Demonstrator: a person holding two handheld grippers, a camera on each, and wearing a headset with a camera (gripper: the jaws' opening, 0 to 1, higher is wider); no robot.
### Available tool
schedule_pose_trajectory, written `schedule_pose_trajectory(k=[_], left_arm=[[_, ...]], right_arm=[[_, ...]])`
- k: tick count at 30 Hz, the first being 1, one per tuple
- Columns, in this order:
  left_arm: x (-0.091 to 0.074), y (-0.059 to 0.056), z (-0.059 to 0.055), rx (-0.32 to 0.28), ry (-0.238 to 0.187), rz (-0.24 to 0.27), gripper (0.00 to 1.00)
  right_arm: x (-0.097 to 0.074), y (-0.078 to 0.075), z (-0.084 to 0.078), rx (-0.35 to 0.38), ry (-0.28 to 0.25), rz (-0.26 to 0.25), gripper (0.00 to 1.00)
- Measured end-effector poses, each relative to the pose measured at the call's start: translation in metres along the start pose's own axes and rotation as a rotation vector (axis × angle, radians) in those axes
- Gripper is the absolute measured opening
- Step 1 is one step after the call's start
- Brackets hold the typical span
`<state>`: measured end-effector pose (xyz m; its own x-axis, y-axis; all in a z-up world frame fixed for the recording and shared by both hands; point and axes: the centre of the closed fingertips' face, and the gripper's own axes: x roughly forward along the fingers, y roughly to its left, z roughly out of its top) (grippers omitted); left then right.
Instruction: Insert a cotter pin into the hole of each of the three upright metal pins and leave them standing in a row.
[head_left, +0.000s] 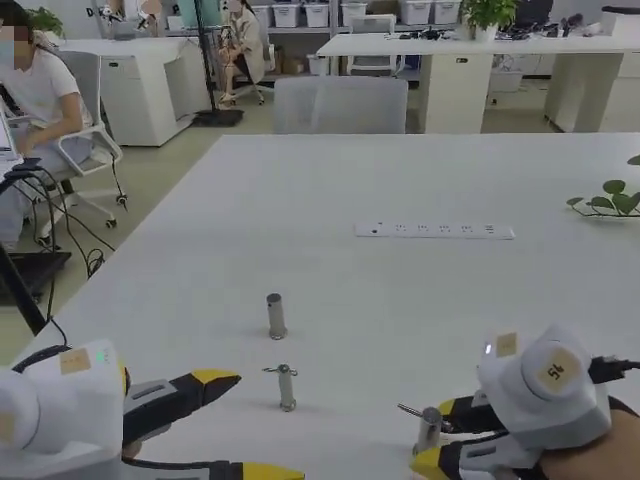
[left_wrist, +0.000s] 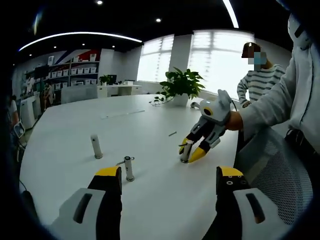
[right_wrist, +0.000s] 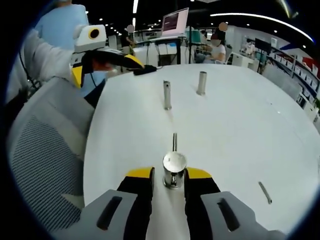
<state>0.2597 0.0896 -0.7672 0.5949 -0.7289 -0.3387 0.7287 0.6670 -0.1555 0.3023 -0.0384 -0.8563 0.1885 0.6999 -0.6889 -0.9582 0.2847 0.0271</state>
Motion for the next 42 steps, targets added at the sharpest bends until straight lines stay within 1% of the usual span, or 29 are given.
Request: schedule_pose_trajectory(k=[2, 5, 6, 7, 9, 13, 16, 17, 18, 20, 21, 23, 32, 35, 42], left_arm=[[-0.002, 0.0, -0.001, -0.006, -0.002, 0.006, 0.77], [-0.004, 0.001, -0.002, -0.011, -0.004, 0.014, 0.76], [-0.004, 0.0, -0.002, -0.014, -0.005, 0.014, 0.76], [-0.004, 0.0, -0.003, -0.016, -0.004, 0.016, 0.76], [-0.005, 0.001, -0.004, -0.016, -0.002, 0.019, 0.76], [-0.005, 0.001, -0.003, -0.02, -0.006, 0.021, 0.76], [-0.005, 0.002, -0.003, -0.018, -0.006, 0.021, 0.76], [-0.005, 0.002, -0.003, -0.014, -0.004, 0.022, 0.76], [-0.005, 0.003, -0.003, -0.012, -0.004, 0.022, 0.76], [-0.005, 0.002, -0.003, -0.015, -0.005, 0.019, 0.76], [-0.005, 0.003, -0.003, -0.014, -0.006, 0.02, 0.76], [-0.005, 0.004, -0.003, -0.014, -0.006, 0.02, 0.76], [-0.006, 0.005, -0.001, -0.014, -0.008, 0.021, 0.75], [-0.006, 0.004, 0.0, -0.004, -0.004, 0.021, 0.75], [-0.006, 0.005, 0.002, -0.01, -0.014, 0.023, 0.74]], right_arm=[[0.002, -0.001, -0.002, -0.015, 0.006, -0.002, 0.22], [0.001, -0.003, -0.002, -0.013, 0.001, -0.004, 0.17], [0.002, -0.004, -0.002, -0.009, -0.003, 0.006, 0.16], [0.002, -0.005, -0.001, 0.001, -0.006, 0.006, 0.16], [0.002, -0.005, -0.001, -0.021, -0.006, 0.008, 0.15], [0.003, -0.007, 0.001, -0.031, -0.013, 0.02, 0.15], [0.004, -0.007, 0.003, -0.055, -0.013, 0.037, 0.14], [0.004, -0.007, 0.004, -0.091, -0.009, 0.05, 0.14], [0.004, -0.007, 0.004, -0.112, -0.006, 0.053, 0.14], [0.005, -0.007, 0.006, -0.139, 0.001, 0.065, 0.14], [0.006, -0.008, 0.009, -0.153, -0.002, 0.073, 0.14], [0.007, -0.009, 0.013, -0.158, -0.006, 0.095, 0.13], [0.018, -0.016, 0.038, -0.205, -0.024, 0.135, 0.14], [0.023, -0.018, 0.044, -0.214, -0.024, 0.146, 0.14], [0.035, -0.016, 0.055, -0.239, -0.023, 0.172, 0.14]])
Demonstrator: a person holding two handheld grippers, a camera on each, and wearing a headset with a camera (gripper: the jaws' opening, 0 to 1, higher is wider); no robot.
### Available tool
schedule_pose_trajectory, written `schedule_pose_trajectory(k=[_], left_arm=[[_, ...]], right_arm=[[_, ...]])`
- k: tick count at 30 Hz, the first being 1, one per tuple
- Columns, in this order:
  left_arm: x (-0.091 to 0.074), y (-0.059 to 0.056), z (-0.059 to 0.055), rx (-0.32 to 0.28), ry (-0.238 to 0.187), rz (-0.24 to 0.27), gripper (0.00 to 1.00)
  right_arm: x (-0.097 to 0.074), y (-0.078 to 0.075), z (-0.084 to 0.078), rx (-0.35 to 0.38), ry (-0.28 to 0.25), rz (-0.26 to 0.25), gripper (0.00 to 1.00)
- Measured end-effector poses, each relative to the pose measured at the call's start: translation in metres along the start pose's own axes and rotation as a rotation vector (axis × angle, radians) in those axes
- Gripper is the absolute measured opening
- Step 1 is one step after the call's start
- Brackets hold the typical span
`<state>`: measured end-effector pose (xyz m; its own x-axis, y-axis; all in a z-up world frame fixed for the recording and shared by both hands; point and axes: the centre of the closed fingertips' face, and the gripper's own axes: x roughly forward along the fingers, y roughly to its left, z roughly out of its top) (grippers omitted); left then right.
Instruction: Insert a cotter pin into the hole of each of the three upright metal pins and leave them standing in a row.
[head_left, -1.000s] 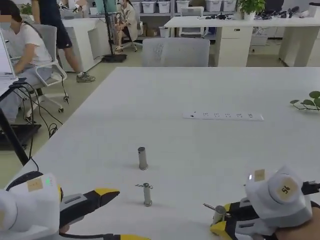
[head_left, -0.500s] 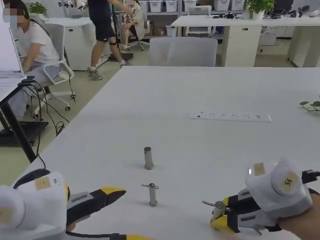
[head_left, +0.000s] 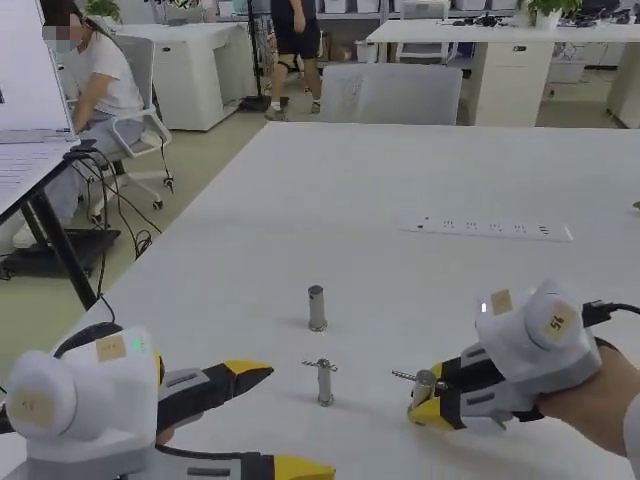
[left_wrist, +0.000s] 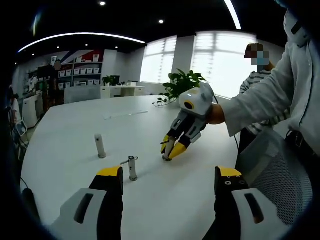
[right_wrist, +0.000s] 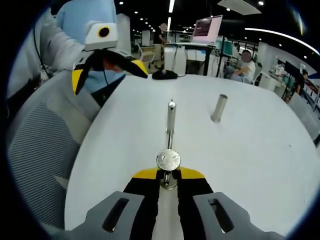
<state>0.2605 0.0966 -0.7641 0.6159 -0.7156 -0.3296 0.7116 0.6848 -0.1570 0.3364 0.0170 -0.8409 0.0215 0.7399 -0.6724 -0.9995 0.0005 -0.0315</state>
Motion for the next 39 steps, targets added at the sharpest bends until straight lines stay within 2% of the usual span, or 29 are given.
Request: schedule_pose_trajectory(k=[23, 39], left_arm=[[-0.006, 0.005, -0.004, -0.022, 0.0, 0.018, 0.73], [-0.007, 0.006, -0.007, -0.033, -0.003, 0.022, 0.73]], right_arm=[[0.026, -0.009, 0.004, -0.019, 0.02, 0.066, 0.14], [0.029, -0.008, 0.005, 0.002, -0.005, 0.094, 0.16]])
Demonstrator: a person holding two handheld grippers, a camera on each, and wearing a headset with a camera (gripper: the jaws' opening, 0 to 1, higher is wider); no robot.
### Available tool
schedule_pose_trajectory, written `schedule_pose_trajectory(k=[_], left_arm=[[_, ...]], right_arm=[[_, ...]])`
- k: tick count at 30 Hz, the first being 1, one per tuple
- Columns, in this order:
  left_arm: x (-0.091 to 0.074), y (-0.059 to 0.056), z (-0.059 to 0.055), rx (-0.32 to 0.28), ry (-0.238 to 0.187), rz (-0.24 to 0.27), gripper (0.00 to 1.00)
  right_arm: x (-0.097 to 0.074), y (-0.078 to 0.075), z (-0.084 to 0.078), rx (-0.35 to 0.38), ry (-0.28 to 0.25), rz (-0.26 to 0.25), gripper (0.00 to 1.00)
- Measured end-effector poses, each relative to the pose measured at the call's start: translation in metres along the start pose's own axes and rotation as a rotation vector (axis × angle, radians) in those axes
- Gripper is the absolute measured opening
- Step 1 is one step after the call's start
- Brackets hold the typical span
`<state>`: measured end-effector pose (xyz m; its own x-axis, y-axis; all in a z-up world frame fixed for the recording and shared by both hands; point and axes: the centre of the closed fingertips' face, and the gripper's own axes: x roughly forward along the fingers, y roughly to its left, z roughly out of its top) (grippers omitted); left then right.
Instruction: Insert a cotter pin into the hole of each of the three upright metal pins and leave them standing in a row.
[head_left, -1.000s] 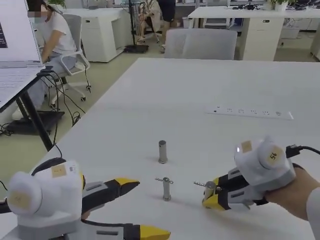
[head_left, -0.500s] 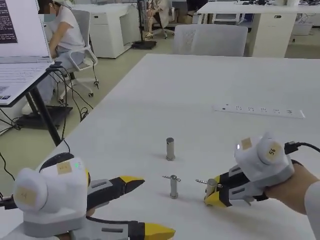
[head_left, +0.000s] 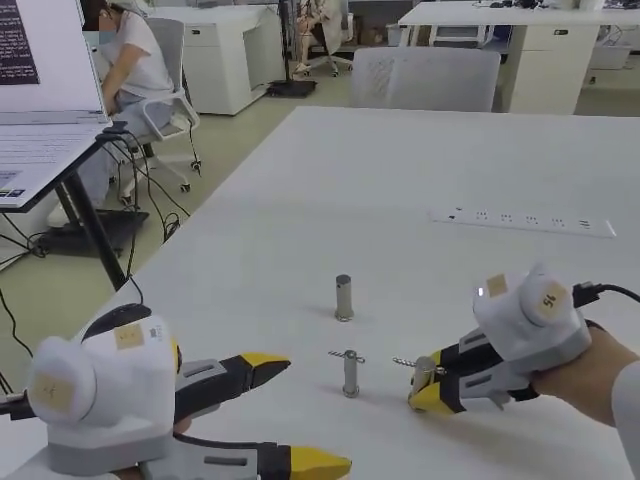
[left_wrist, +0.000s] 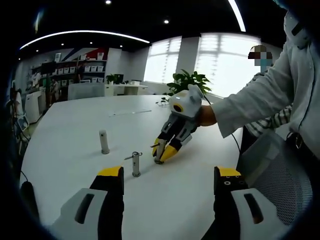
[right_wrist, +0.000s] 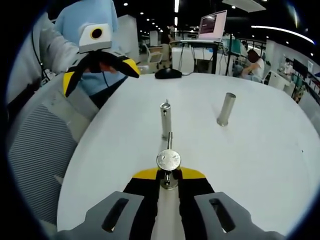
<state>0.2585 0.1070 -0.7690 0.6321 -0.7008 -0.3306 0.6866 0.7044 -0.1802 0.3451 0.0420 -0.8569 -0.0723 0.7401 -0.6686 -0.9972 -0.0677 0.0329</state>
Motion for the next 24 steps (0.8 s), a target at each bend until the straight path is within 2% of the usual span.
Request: schedule_pose_trajectory(k=[10, 19, 24], left_arm=[[0.002, 0.0, 0.003, 0.005, -0.003, -0.003, 0.73], [0.006, -0.001, 0.006, 0.007, -0.01, -0.006, 0.73], [0.006, 0.001, 0.007, 0.006, -0.014, -0.002, 0.73]], right_arm=[[-0.008, 0.001, -0.001, 0.054, -0.016, -0.014, 0.25], [-0.024, 0.005, -0.008, 0.116, -0.057, -0.05, 0.37], [-0.033, 0.011, -0.011, 0.162, -0.089, -0.061, 0.4]])
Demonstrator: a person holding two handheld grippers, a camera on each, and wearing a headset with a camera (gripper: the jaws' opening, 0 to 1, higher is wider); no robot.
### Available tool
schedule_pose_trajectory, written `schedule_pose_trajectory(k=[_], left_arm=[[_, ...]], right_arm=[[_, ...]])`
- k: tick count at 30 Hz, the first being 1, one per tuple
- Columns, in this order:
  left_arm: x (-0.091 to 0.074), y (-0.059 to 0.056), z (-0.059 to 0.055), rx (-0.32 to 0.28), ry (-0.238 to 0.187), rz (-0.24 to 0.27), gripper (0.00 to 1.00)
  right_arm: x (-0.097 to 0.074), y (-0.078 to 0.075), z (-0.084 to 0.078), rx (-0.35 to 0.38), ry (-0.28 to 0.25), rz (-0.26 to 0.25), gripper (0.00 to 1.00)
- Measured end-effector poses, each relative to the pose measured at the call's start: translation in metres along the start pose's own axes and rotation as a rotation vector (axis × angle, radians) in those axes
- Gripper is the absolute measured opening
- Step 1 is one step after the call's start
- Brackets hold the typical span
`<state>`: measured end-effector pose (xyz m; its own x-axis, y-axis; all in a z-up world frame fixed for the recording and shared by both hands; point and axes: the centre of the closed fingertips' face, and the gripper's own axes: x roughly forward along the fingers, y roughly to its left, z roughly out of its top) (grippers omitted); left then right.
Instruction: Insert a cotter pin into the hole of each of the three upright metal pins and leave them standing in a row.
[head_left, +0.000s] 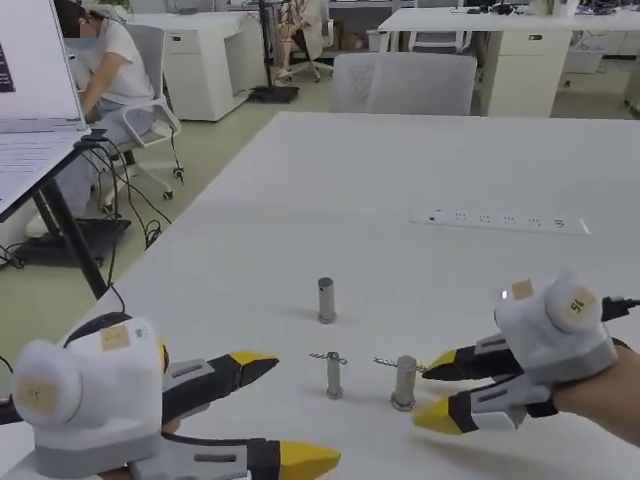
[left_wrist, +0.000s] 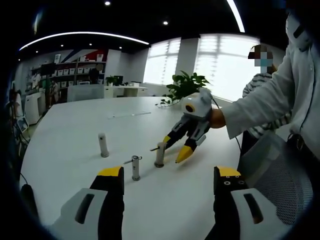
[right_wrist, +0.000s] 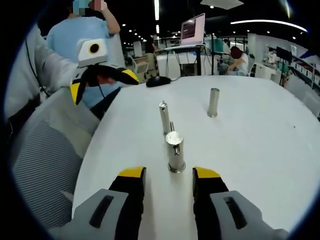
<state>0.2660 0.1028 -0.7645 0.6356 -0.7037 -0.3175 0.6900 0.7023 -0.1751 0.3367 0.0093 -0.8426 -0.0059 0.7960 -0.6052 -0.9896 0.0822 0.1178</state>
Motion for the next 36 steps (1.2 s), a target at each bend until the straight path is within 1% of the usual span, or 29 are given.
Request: schedule_pose_trajectory(k=[4, 9, 17, 22, 26, 31, 32, 36], left_arm=[[0.0, 0.001, 0.001, -0.001, -0.002, 0.002, 0.72], [0.0, 0.003, 0.001, 0.0, -0.004, 0.004, 0.73], [0.001, 0.003, 0.002, -0.001, -0.009, 0.002, 0.73], [0.001, 0.003, 0.003, -0.005, -0.015, 0.002, 0.73], [0.0, 0.003, 0.002, -0.008, -0.014, 0.001, 0.73], [-0.001, 0.004, 0.001, -0.019, -0.02, 0.003, 0.74], [-0.001, 0.004, 0.002, -0.025, -0.026, 0.003, 0.74], [-0.003, 0.006, 0.0, -0.027, -0.025, 0.008, 0.74]], right_arm=[[-0.005, 0.006, -0.004, 0.016, -0.007, -0.004, 0.42], [-0.012, 0.007, -0.008, 0.033, -0.015, -0.013, 0.45], [-0.026, 0.0, -0.015, 0.052, -0.017, -0.038, 0.47], [-0.032, -0.009, -0.017, 0.056, -0.014, -0.046, 0.51], [-0.037, -0.021, -0.017, 0.058, -0.005, -0.062, 0.52], [-0.04, -0.037, -0.008, 0.053, -0.006, -0.08, 0.52], [-0.04, -0.038, -0.006, 0.052, -0.007, -0.082, 0.52], [-0.038, -0.047, 0.001, 0.042, -0.003, -0.089, 0.52]])
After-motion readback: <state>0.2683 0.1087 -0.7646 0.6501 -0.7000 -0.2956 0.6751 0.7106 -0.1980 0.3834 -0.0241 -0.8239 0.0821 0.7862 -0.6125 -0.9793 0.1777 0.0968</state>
